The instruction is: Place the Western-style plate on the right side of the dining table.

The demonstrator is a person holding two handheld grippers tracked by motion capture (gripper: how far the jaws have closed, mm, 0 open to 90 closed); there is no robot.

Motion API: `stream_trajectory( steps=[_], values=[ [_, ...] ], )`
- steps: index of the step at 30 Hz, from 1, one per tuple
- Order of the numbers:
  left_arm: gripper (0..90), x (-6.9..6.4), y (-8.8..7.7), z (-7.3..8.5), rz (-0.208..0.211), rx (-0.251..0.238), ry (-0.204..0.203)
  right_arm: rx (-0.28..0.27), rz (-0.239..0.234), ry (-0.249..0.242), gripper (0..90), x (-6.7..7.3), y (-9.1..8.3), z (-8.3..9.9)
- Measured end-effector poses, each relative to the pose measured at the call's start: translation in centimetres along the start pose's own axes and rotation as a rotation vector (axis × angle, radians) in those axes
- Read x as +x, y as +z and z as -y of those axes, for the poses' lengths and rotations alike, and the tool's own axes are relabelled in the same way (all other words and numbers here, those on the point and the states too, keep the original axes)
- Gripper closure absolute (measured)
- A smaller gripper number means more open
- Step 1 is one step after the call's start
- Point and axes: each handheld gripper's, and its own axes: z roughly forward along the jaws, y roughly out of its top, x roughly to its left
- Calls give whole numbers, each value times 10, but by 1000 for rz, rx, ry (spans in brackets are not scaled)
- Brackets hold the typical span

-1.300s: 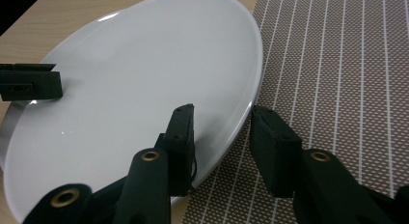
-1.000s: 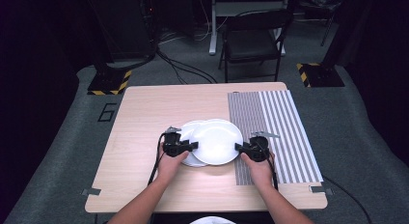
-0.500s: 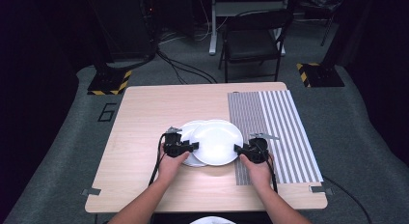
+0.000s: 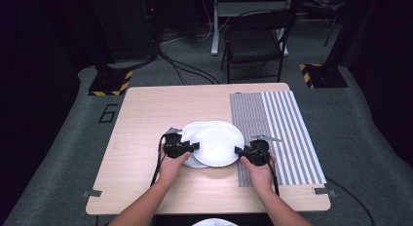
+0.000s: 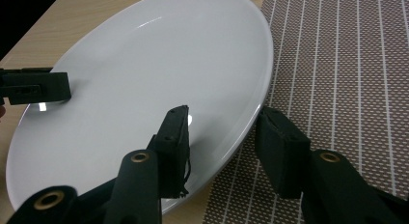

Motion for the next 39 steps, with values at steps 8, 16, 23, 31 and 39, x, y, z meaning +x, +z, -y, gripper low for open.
stream_trajectory(
  steps=[8, 16, 23, 31, 39],
  values=[
    [555, -1, -4, -3, -8, -22, -3, -9, -7, -4, 556, 4, -3, -4],
    [555, -3, -5, -4, -17, -18, 11, -8, 1, -28, 559, 5, -3, -6],
    [560, -5, -7, -7, -19, -24, 9, -12, 10, -52, 560, 8, -6, -11],
    [561, -6, -6, -9, -20, -22, 9, -8, 18, -56, 561, 10, -8, -14],
    [568, -9, -7, -14, -12, -21, 19, -12, 22, -59, 562, 9, -12, -17]
  ],
)
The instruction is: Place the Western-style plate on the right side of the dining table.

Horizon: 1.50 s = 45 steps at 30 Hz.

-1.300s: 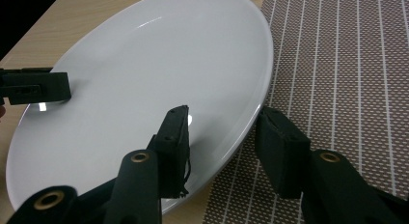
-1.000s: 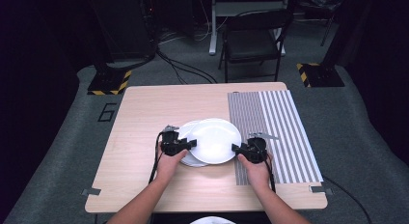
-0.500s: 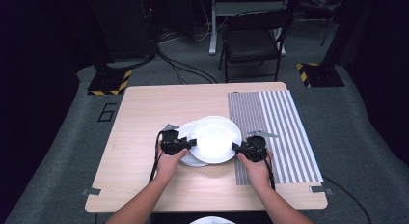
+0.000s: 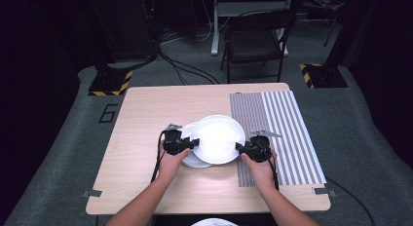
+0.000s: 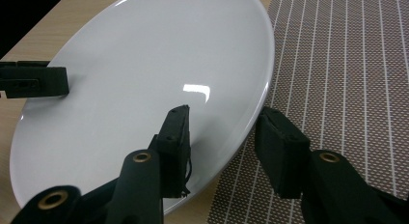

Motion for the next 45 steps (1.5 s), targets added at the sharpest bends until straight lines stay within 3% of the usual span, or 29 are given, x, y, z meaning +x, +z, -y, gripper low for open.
stream_trajectory(
  steps=[45],
  values=[
    [577, -17, -3, -29, 29, -12, 14, -42, -11, 45, 559, -8, -21, -21]
  ],
)
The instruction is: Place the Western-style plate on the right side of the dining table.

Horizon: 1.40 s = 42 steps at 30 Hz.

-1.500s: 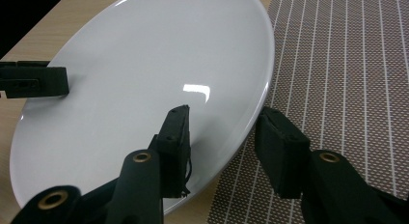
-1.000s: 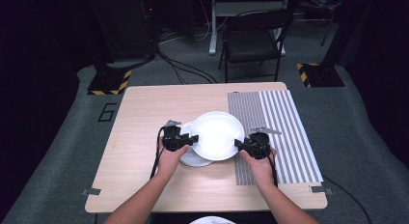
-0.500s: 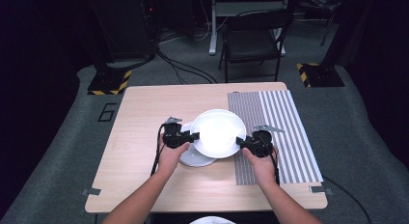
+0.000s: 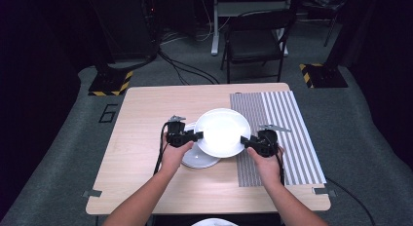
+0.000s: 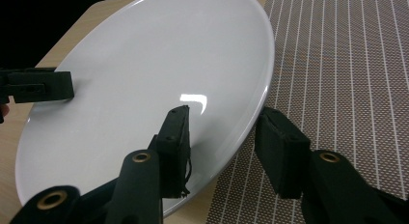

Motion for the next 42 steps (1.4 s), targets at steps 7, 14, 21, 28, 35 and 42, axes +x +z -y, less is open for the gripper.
stream_trajectory(
  steps=[7, 14, 21, 28, 35, 42],
  values=[
    [579, -3, 3, -4, 4, 0, 1, -2, 3, 11, 559, -3, -2, -1],
    [586, -7, 9, -6, 15, 0, -2, -11, 11, 23, 559, -9, -6, -1],
    [603, -12, 17, -7, 22, 10, 3, -19, 24, 34, 569, -17, -9, 0],
    [603, -16, 22, -11, 32, 12, 8, -28, 32, 43, 568, -22, -13, 0],
    [603, -23, 31, -14, 50, 21, 16, -36, 44, 60, 568, -28, -21, 2],
    [603, -29, 40, -17, 69, 28, 26, -47, 64, 79, 569, -35, -29, 2]
  ],
)
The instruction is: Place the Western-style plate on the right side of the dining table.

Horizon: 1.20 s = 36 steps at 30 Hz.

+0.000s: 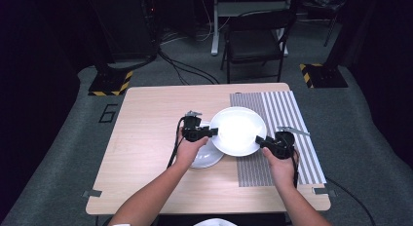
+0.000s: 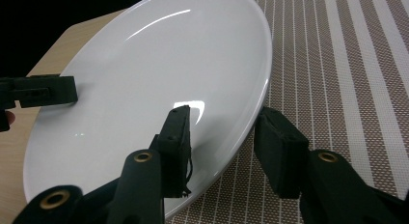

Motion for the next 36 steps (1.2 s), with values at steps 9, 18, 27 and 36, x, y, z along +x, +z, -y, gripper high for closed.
stream_trajectory(
  steps=[9, 18, 27, 36],
  values=[
    [604, -6, 4, -5, 9, 6, 12, -16, 13, -2, 569, -3, -8, -1],
    [604, -13, 9, -10, 23, 4, 23, -25, 32, 2, 569, -7, -15, -1],
    [604, -16, 12, -11, 31, 14, 32, -41, 41, 2, 569, -8, -22, -2],
    [605, -21, 16, -13, 39, 17, 39, -42, 47, 11, 569, -11, -27, 0]
  ],
)
